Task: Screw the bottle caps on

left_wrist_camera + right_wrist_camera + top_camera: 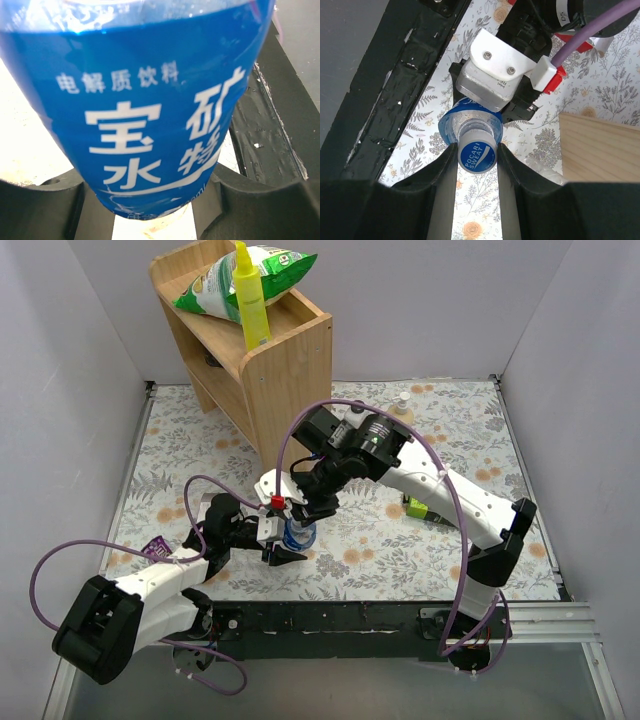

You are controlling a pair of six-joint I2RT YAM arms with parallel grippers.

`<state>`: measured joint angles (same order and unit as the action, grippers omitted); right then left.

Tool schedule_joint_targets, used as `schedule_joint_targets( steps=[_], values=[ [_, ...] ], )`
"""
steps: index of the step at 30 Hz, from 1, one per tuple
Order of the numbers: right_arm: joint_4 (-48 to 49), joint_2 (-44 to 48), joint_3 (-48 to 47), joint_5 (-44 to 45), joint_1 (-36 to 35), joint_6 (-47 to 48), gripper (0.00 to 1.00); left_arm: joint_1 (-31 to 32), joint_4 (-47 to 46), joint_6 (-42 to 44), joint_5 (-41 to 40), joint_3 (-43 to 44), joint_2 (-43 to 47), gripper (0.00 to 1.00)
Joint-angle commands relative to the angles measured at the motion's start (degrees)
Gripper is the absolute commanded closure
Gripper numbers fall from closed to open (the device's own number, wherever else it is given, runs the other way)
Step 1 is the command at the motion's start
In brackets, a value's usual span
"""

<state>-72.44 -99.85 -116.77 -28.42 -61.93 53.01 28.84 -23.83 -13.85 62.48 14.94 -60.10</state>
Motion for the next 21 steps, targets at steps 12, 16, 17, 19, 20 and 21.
schedule_joint_targets(
  steps=[12, 16, 17, 19, 20, 21],
  values=[
    [-2.00, -1.75, 1.28, 2.23, -0.91, 5.08, 0.75, 0.60, 2.04, 2.68, -0.95, 0.88, 2.35, 1.00],
    [-1.30, -1.13, 2.95, 2.41, -0.91, 4.82, 0.75, 1.04, -0.42, 2.95, -1.92, -0.79, 3.40, 1.00],
    [-1.38, -1.05, 3.30, 2.15, -1.00, 5.43, 0.75, 1.22, -1.29, 3.03, -2.27, -0.96, 3.49, 1.00],
    [-1.38, -0.87, 4.18, 2.23, -1.00, 5.70, 0.75, 1.31, -1.39, 2.86, -3.32, -0.44, 3.06, 1.00],
    [-1.30, -0.96, 4.27, 2.41, -0.91, 5.52, 0.75, 1.31, -1.22, 2.86, -3.50, -0.09, 2.97, 1.00],
    [-1.38, -1.31, 4.27, 2.58, -0.91, 5.09, 0.75, 1.31, -1.91, 2.42, -3.76, -0.09, 2.88, 1.00]
  ],
)
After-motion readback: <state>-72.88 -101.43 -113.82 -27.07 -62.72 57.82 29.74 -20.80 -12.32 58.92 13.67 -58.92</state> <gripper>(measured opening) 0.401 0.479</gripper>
